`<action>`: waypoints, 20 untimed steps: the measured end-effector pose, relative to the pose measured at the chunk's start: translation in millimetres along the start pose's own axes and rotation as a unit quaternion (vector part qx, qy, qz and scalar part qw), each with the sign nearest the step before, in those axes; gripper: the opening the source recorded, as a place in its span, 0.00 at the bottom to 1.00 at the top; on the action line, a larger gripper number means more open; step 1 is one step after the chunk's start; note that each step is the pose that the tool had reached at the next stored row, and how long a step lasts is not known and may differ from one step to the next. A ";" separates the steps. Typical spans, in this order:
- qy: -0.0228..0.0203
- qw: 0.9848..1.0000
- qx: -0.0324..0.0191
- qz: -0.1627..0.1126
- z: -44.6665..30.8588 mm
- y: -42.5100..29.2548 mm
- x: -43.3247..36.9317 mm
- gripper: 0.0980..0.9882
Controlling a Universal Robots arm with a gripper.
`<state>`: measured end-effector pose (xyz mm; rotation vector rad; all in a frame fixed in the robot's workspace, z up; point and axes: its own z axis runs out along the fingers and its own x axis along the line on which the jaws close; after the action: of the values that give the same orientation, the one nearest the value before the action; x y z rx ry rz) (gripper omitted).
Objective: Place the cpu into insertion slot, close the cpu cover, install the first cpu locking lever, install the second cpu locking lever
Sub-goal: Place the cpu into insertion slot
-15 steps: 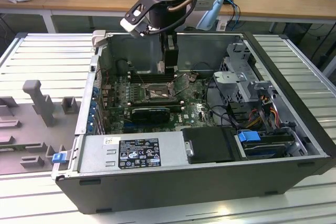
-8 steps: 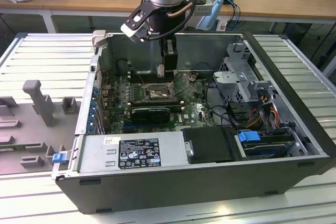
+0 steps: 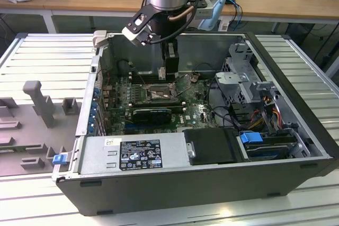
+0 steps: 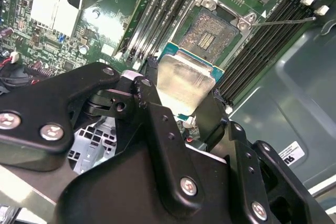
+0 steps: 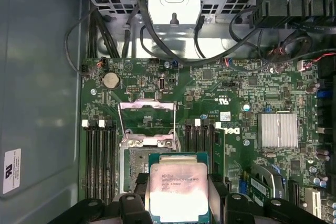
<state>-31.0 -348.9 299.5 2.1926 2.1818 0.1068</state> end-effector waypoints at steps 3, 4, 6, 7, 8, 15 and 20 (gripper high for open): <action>0.000 1.000 0.000 0.000 1.7 -0.2 -0.1 0.48; 0.000 1.000 0.000 0.000 2.2 -0.3 -0.1 0.48; 0.000 1.000 0.000 0.000 4.1 -0.4 0.1 0.48; 0.000 1.000 0.000 0.000 6.2 -0.9 0.0 0.48; 0.000 1.000 0.000 0.000 8.1 -1.0 0.2 0.48; -0.001 1.000 -0.001 0.012 24.8 -3.2 1.5 0.48; 0.000 1.000 -0.001 0.000 35.8 -4.7 1.8 0.48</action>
<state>-32.8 -346.5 263.5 2.1911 2.1802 0.1099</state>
